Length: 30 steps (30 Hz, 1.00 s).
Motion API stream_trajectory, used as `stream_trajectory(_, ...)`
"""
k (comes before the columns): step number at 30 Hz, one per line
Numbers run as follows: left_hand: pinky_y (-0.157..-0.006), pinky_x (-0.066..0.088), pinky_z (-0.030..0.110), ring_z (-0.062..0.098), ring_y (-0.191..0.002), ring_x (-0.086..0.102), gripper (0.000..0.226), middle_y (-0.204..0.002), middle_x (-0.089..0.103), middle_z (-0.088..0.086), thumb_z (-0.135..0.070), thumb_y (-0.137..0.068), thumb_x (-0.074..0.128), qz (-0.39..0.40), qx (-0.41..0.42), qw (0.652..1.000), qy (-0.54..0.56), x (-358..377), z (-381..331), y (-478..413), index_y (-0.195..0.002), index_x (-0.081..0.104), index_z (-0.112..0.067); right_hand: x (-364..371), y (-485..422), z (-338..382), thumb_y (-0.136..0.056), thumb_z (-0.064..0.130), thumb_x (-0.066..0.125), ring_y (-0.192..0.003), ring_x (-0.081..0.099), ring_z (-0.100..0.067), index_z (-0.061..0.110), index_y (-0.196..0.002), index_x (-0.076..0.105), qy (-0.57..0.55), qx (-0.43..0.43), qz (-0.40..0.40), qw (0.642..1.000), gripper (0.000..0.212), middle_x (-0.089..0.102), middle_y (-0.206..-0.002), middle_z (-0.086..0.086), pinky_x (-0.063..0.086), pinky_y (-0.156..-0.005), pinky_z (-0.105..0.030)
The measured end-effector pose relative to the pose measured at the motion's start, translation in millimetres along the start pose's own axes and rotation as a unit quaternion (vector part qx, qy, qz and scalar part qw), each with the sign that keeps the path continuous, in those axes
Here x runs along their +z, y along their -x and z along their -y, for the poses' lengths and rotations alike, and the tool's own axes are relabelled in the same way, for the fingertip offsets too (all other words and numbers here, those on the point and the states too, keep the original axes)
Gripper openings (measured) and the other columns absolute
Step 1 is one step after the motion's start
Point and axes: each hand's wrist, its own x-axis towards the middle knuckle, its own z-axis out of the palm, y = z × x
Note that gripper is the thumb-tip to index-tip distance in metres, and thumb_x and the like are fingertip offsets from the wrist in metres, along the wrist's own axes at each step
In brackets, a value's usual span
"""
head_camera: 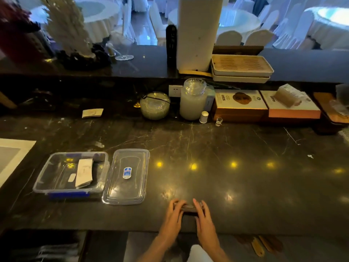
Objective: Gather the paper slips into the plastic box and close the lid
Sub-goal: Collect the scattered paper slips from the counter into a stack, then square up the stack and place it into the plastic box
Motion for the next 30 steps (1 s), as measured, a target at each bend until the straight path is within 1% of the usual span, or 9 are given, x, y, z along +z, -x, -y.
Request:
stream_trajectory(3,-0.106,0.041,0.023,0.012,-0.12,0.051,0.039,-0.132,0.044,0.002,-0.002,-0.099,0.046,-0.035,-0.034,0.999,0.018,4.4,-11.1,4.2,-0.134,0.052,-0.017,5.8,7.1,4.9,-0.097,0.001,0.04,-0.136,0.044,-0.021,0.048,-0.147,0.008,-0.015,-0.001,-0.026,1.0,0.075,0.006,-0.163,-0.002,0.047,-0.097,-0.028)
stream_trajectory(6,-0.099,0.045,0.028,0.017,-0.107,0.055,0.038,-0.116,0.051,0.004,0.009,-0.094,0.046,-0.082,-0.009,0.997,0.013,3.6,-14.4,5.7,-0.124,0.06,-0.01,10.3,9.2,9.8,-0.093,-0.005,0.041,-0.126,0.054,-0.025,0.041,-0.15,0.008,-0.018,-0.007,-0.068,0.997,0.081,0.009,-0.163,-0.004,0.052,-0.085,-0.03)
stream_trajectory(9,-0.095,0.046,0.021,0.008,-0.102,0.054,0.042,-0.113,0.049,0.0,0.013,-0.09,0.047,-0.095,0.011,0.995,-0.002,1.8,-16.0,14.2,-0.121,0.06,-0.012,14.6,19.7,17.1,-0.09,-0.01,0.042,-0.128,0.051,-0.02,0.043,-0.151,0.009,-0.059,-0.003,-0.087,0.994,0.088,0.009,-0.162,0.0,0.052,-0.094,-0.031)
stream_trajectory(11,-0.098,0.045,0.016,0.0,-0.103,0.05,0.044,-0.119,0.043,-0.001,0.011,-0.091,0.05,-0.096,0.009,0.995,0.015,0.3,-15.8,18.5,-0.127,0.056,-0.013,16.2,21.5,16.5,-0.088,-0.012,0.043,-0.138,0.038,-0.02,0.048,-0.149,0.003,-0.046,-0.016,-0.061,0.997,0.094,0.009,-0.162,0.002,0.044,-0.107,-0.035)
stream_trajectory(15,-0.101,0.034,0.007,0.011,-0.12,0.047,0.046,-0.137,0.034,0.008,0.012,-0.095,0.047,-0.078,-0.041,0.995,0.054,0.3,-10.4,24.7,-0.135,0.051,-0.008,21.5,22.0,17.7,-0.082,-0.014,0.046,-0.15,0.007,-0.023,0.04,-0.152,-0.002,0.021,0.001,-0.002,1.0,0.101,0.01,-0.162,0.002,0.011,-0.123,-0.045)
stream_trajectory(19,-0.108,0.033,0.021,0.012,-0.131,0.038,0.048,-0.145,0.033,0.005,0.012,-0.095,0.046,-0.102,-0.072,0.99,0.064,2.7,-7.6,22.4,-0.135,0.056,-0.011,18.6,19.4,19.9,-0.088,-0.009,0.047,-0.15,0.01,-0.015,0.034,-0.153,0.01,0.006,0.004,0.002,1.0,0.086,0.012,-0.161,0.005,0.02,-0.121,-0.037)
stream_trajectory(23,-0.106,0.047,0.037,0.024,-0.12,0.054,0.039,-0.128,0.05,0.01,0.016,-0.09,0.048,-0.115,-0.093,0.983,0.112,-3.6,-3.0,19.6,-0.12,0.062,-0.005,17.8,17.2,38.7,-0.096,0.003,0.047,-0.125,0.048,-0.008,0.029,-0.135,0.043,-0.036,0.011,-0.089,0.995,0.047,0.045,-0.14,0.003,0.04,-0.103,-0.019)
stream_trajectory(26,-0.099,0.049,0.038,0.029,-0.113,0.056,0.041,-0.12,0.051,0.012,0.014,-0.086,0.05,-0.097,-0.139,0.973,0.154,-34.1,3.0,12.1,-0.119,0.06,-0.007,25.0,3.9,70.8,-0.092,0.008,0.05,-0.117,0.044,-0.018,0.032,-0.126,0.051,-0.058,0.039,-0.098,0.993,0.042,0.041,-0.122,0.0,0.041,-0.097,-0.026)
stream_trajectory(30,-0.093,0.052,0.036,0.03,-0.111,0.056,0.046,-0.121,0.052,0.013,0.009,-0.083,0.047,-0.051,-0.148,0.967,0.2,-115.1,21.2,9.9,-0.121,0.056,-0.015,40.7,-19.2,152.6,-0.084,0.011,0.052,-0.113,0.033,-0.019,0.041,-0.113,0.049,-0.085,0.069,-0.028,0.994,0.042,0.035,-0.113,0.001,0.036,-0.089,-0.029)
